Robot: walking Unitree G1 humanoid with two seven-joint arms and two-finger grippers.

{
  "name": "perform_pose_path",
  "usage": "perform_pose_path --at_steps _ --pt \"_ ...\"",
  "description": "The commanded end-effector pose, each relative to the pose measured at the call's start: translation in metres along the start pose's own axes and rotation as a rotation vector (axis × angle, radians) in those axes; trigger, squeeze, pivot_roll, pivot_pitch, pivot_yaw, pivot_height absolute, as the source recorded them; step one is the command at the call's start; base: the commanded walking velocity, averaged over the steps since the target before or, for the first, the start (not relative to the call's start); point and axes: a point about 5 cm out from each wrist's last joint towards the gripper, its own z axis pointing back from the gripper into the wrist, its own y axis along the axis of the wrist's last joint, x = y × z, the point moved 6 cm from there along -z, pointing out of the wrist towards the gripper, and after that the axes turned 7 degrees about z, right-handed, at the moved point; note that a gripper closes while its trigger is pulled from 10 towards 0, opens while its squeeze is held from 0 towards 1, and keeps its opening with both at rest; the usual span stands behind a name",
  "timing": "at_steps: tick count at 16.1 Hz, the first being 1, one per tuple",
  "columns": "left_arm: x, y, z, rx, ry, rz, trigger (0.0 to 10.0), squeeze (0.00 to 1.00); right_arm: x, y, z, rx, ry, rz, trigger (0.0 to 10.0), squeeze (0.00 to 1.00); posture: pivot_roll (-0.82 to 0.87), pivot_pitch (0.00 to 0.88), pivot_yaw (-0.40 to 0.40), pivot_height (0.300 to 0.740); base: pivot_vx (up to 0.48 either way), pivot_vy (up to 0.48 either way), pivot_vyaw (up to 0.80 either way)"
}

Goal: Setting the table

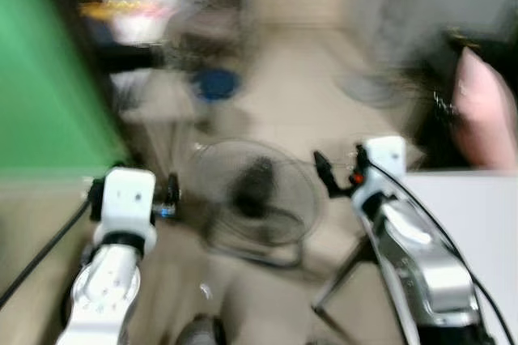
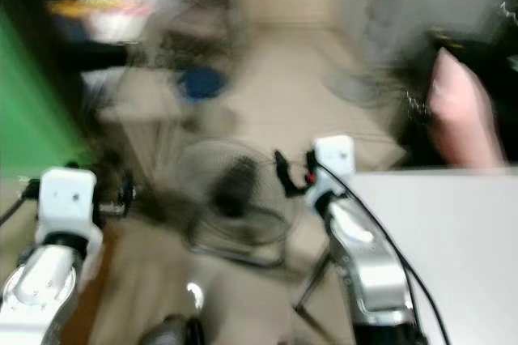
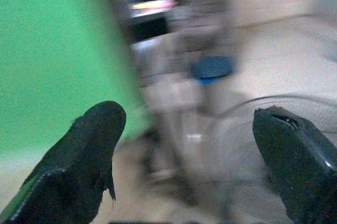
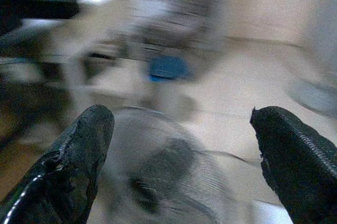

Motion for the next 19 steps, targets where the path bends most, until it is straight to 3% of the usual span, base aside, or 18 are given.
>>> perform_pose_path --at_steps 1,4,6,9,12,19 --pt "-0.001 -0.006 0.002 -0.027 -0.001 -0.016 10.0 0.0 -0.009 -0.008 0.002 -0.043 0.04 -0.055 10.0 0.0 -0.01 0.0 0.028 0.74 0.0 0.0 0.0" --pt "0.002 -0.009 0.006 -0.048 -0.022 0.005 10.0 0.0 -0.013 -0.012 0.004 -0.062 0.061 -0.107 10.0 0.0 -0.01 0.0 0.025 0.74 0.0 0.0 0.0" --pt "0.004 -0.011 0.009 -0.063 -0.026 0.012 10.0 0.0 -0.014 -0.01 0.005 -0.042 0.061 -0.061 10.0 0.0 -0.01 0.0 0.022 0.74 0.0 0.0 0.0" --pt "0.004 -0.009 0.011 -0.041 -0.035 -0.054 10.0 0.0 -0.006 -0.017 0.01 -0.067 0.017 -0.115 10.0 0.0 0.0 0.0 0.023 0.74 0.0 0.0 0.0" --pt "0.006 -0.005 0.008 -0.033 -0.048 -0.039 10.0 0.0 -0.002 -0.016 0.011 -0.064 -0.009 -0.105 10.0 0.0 -0.01 0.0 0.029 0.74 0.0 0.0 0.0" --pt "0.007 -0.006 0.008 -0.042 -0.052 -0.021 10.0 0.0 0.0 -0.016 0.009 -0.067 -0.016 -0.109 10.0 0.0 0.0 0.0 0.023 0.74 0.0 0.236 0.0"
